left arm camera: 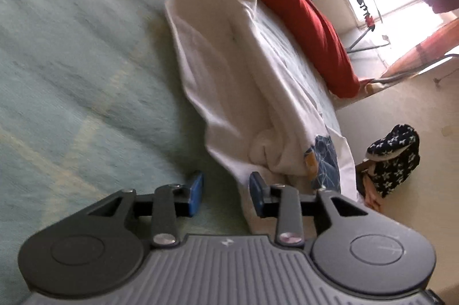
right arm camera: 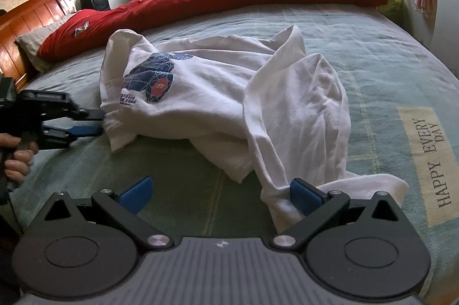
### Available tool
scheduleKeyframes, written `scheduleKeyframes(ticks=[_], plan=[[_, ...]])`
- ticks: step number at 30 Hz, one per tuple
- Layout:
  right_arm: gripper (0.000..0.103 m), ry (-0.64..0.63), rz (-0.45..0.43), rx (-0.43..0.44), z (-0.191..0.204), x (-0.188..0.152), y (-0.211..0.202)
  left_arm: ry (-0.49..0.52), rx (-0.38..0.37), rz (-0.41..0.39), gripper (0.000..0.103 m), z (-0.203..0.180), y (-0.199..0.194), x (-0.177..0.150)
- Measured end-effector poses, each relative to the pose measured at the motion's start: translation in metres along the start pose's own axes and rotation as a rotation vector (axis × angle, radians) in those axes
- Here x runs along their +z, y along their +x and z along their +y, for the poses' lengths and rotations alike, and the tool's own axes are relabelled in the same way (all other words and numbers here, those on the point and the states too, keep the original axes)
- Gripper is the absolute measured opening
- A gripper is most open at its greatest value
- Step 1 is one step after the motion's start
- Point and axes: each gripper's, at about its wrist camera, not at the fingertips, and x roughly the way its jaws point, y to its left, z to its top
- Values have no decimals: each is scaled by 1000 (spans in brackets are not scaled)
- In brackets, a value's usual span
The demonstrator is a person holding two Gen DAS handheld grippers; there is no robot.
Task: Fold clothes
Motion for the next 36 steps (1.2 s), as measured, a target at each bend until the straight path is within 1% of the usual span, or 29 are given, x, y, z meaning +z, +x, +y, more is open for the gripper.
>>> scheduleKeyframes(ticks=[2, 3, 5, 7, 8, 11, 14, 17, 21, 26, 30, 36], plan=[[103, 0, 2, 0, 0, 0, 1, -24, -22, -13, 34, -2, 10, 3], [103, -1, 3, 1, 0, -1, 1, -32, -31, -18, 31, -3, 15, 4], [103, -1, 5, 1, 1, -1, 1, -12, -25, -30, 30, -9, 22, 0], [103, -1, 5, 0, 0, -2, 2, 59, 0, -42, 16, -21, 25, -7], [103, -3, 4, 2, 0, -2, 2, 88, 13, -47, 4, -24, 26, -10], [103, -9, 5, -2, -1, -3, 2, 144, 39, -61, 3, -31, 27, -14], [103, -9, 2, -2, -1, -2, 1, 161, 38, -64, 2, -33, 22, -13], [103, -11, -1, -8, 0, -2, -1, 202, 29, -63, 2, -37, 12, -11], [103, -12, -5, -16, 2, -1, -3, 238, 42, -72, 1, -38, -4, -3], [103, -22, -11, -27, 7, 2, -5, 236, 108, -106, 1, -15, -31, 15], [103, -35, -15, -36, 13, 5, -6, 211, 160, -153, 1, 5, -56, 32], [103, -53, -17, -48, 22, 10, -5, 187, 267, -212, 1, 36, -95, 65]])
